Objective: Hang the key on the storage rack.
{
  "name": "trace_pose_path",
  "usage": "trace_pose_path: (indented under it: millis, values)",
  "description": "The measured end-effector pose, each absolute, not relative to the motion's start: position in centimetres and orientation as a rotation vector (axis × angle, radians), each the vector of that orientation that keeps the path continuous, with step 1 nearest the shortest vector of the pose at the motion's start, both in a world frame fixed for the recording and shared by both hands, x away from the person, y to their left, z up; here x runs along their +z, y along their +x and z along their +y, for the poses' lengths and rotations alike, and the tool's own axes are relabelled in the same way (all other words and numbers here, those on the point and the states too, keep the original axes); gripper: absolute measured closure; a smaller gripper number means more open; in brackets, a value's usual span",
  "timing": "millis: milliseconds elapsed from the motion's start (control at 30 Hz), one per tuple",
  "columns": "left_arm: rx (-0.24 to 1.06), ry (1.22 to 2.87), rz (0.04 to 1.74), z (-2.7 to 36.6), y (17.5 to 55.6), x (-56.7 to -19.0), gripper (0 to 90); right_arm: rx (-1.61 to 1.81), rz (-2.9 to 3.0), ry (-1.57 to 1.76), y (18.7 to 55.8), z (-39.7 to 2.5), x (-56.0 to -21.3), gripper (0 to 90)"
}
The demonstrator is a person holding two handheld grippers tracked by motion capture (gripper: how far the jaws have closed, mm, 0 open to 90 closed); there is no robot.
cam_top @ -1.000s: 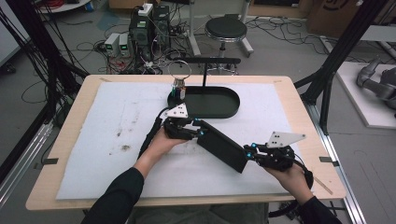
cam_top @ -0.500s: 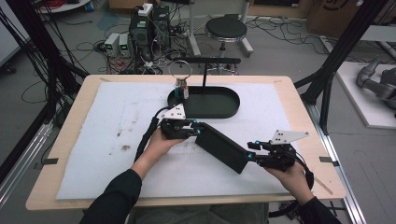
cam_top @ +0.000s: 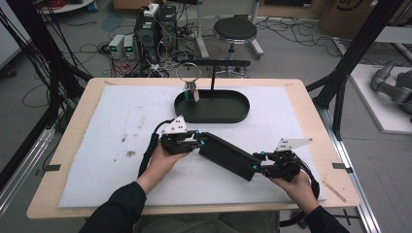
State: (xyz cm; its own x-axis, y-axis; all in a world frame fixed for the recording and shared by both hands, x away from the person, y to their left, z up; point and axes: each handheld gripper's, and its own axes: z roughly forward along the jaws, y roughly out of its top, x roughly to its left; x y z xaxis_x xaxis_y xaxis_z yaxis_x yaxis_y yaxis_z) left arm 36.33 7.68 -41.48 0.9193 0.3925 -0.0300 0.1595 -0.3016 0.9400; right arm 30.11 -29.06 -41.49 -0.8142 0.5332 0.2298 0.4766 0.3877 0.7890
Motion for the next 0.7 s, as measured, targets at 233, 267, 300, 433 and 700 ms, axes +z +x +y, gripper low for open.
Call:
trace_pose_path:
  millis: [233, 267, 300, 433, 700]
  values:
    - [0.259, 1.886, 0.369, 8.8, 35.2, -41.0, 71.3, 1.41, 2.623, 0.778, 30.5, -28.5, -41.0, 75.3]
    - [0.28, 1.896, 0.359, 9.0, 35.1, -40.7, 68.8, 1.413, 2.631, 0.762, 30.5, -28.4, -40.8, 75.5]
    - [0.291, 1.896, 0.351, 9.1, 34.9, -40.5, 66.2, 1.419, 2.632, 0.736, 30.6, -28.4, -40.6, 75.6]
    - [0.265, 1.883, 0.317, 10.5, 34.6, -39.3, 50.2, 1.419, 2.646, 0.636, 30.6, -28.3, -40.1, 75.7]
    - [0.112, 1.881, 0.201, 11.5, 33.6, -38.8, 38.6, 1.474, 2.704, 0.437, 30.4, -27.4, -38.4, 75.6]
